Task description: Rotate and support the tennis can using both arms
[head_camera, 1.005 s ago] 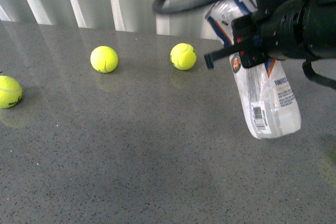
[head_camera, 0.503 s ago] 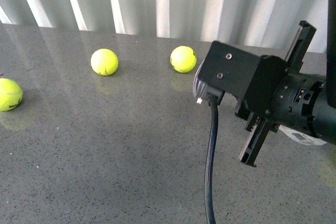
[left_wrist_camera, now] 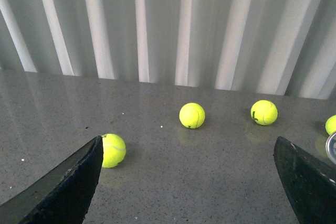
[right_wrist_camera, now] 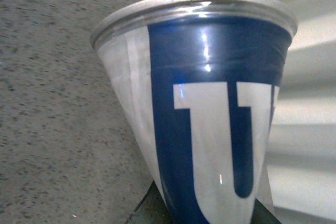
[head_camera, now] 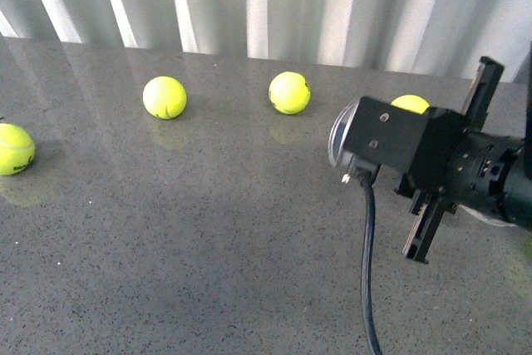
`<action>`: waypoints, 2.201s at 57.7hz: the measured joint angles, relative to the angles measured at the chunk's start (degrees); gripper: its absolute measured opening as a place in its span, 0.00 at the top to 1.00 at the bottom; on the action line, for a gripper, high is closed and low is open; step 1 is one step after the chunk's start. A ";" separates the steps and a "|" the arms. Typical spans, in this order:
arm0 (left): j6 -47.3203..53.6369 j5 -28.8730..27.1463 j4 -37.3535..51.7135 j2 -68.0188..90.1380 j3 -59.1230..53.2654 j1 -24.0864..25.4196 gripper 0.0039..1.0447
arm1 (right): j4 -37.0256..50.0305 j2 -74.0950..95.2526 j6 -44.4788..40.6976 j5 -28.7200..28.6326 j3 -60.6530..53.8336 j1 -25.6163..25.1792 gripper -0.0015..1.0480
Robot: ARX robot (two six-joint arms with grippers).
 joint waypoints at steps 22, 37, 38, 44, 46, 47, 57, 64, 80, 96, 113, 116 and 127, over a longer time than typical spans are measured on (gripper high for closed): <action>0.00 -0.02 0.00 0.00 0.00 0.00 0.06 | -3.54 7.82 -2.25 -1.95 9.40 8.87 0.94; 0.00 -0.02 0.00 0.00 0.00 0.00 0.06 | -9.66 12.44 0.66 -1.75 18.21 12.50 0.94; 0.00 -0.02 0.00 0.00 0.00 0.00 0.06 | -9.92 12.57 0.81 -1.73 18.53 12.66 0.94; 0.00 -0.02 0.00 0.00 0.00 0.00 0.06 | -11.41 13.73 2.14 -1.53 21.29 13.92 0.94; 0.00 -0.02 0.00 0.00 0.00 0.00 0.06 | -11.67 14.10 2.73 -1.53 22.03 14.29 0.94; 0.00 -0.02 0.00 0.00 0.00 0.00 0.06 | -11.80 14.23 2.99 -1.53 22.29 14.43 0.94; 0.00 -0.02 0.00 0.00 0.00 0.00 0.06 | -14.80 15.08 5.99 -0.94 24.87 16.44 0.94; 0.00 -0.02 0.00 0.00 0.00 0.00 0.06 | -17.29 15.10 6.12 -0.66 25.05 17.16 0.94; 0.00 -0.02 0.00 0.00 0.00 0.00 0.06 | -20.41 14.99 6.86 -0.68 24.55 17.29 0.74; 0.00 -0.02 0.00 0.00 0.00 0.00 0.06 | -20.39 15.19 8.76 -0.17 24.06 16.59 0.27; 0.00 -0.02 0.00 0.00 0.00 0.00 0.06 | -17.38 15.50 9.70 3.72 25.27 14.53 0.07; 0.00 -0.02 0.00 0.00 0.00 0.00 0.06 | -17.38 15.50 10.12 3.67 25.27 14.36 0.07; 0.00 -0.02 0.00 0.00 0.00 0.00 0.06 | -17.70 14.64 11.19 3.02 24.11 14.56 0.07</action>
